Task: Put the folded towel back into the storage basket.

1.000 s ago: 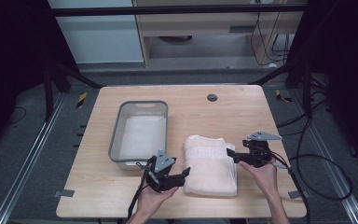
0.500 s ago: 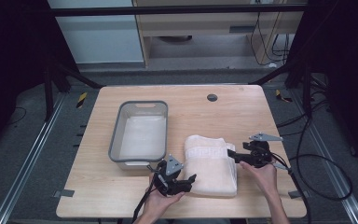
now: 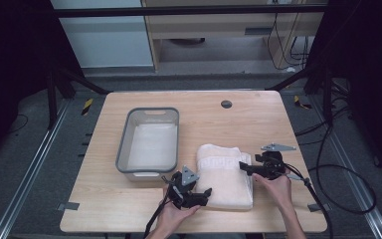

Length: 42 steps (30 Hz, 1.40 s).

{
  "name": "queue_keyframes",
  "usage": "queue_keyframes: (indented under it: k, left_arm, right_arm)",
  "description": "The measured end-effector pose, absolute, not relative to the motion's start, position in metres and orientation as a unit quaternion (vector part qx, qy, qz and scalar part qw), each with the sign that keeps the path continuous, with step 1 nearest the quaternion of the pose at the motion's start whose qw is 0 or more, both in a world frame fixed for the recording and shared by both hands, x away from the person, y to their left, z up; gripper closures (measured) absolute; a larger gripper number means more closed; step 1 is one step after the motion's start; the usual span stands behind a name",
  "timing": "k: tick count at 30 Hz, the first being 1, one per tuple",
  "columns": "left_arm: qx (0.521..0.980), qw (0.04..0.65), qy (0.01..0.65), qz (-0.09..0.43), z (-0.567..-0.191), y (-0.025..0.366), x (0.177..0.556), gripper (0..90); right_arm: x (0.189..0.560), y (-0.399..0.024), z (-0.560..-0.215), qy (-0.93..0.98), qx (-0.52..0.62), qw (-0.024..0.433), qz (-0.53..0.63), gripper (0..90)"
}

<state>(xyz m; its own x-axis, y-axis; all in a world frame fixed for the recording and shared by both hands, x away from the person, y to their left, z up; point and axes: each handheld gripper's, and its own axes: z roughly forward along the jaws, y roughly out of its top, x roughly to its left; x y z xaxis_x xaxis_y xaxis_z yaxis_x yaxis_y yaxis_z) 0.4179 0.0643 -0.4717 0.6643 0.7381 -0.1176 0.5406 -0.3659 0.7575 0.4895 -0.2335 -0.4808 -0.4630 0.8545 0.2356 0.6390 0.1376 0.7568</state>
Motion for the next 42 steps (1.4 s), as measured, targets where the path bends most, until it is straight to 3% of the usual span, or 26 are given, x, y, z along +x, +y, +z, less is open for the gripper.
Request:
queue_keyframes:
  k: [27,35,42]
  left_arm:
    - [0.832,0.384,0.393,0.08,-0.492,0.053,0.424,22.7]
    - [0.827,0.389,0.403,0.05,-0.496,0.055,0.428,23.9]
    - [0.828,0.391,0.401,0.029,-0.496,0.056,0.43,33.3]
  right_arm:
    - [0.494,-0.221,-0.499,0.754,0.52,0.09,0.392,22.3]
    - [0.492,-0.219,-0.498,0.754,0.517,0.073,0.398,36.5]
    - [0.492,-0.218,-0.498,0.748,0.52,0.037,0.41,55.1]
